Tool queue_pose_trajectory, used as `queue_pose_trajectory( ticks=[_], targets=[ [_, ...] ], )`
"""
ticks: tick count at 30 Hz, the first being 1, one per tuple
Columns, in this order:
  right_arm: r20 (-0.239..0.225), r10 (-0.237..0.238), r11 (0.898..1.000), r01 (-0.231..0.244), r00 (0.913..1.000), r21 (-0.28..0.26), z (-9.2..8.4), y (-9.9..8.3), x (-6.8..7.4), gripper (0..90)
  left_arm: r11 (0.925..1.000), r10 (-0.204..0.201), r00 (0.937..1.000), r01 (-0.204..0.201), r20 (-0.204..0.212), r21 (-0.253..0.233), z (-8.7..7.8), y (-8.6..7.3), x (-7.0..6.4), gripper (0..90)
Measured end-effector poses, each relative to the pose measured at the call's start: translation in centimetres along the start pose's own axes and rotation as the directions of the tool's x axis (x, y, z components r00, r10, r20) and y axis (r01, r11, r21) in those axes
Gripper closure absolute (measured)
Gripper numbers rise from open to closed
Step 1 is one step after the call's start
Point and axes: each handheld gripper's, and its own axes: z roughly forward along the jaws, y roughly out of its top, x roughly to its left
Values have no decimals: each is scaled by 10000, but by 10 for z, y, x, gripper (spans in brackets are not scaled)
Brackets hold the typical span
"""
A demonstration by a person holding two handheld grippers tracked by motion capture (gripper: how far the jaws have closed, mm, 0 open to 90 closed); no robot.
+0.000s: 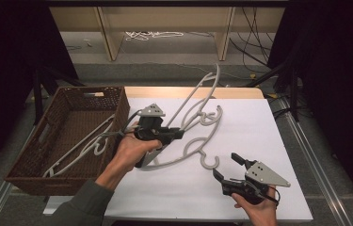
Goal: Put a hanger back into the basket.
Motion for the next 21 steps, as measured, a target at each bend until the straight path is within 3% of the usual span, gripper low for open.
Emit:
queue_pose_trajectory(
  ticks=[6,10,15,18,21],
  targets=[
    [97,11,9999,-13,10000,129,0,0,0,190,9991,91,9991,-108,-408,-413,-38,16,4,816],
    [60,-46,10000,45,10000,68,1,-1,1,190,9986,205,9956,-248,-916,-464,-63,20,11,816],
    [-57,64,10000,-64,10000,6,3,-2,1,188,9987,73,9866,-154,-1630,-488,-90,15,26,817],
    [-63,59,10000,-59,10000,7,3,-2,1,189,9976,-277,9841,160,-1755,-680,-106,9,39,816],
    [45,-27,9999,26,10000,143,3,-2,1,188,9973,-329,9770,184,-2107,-704,-120,0,49,816]
  ],
)
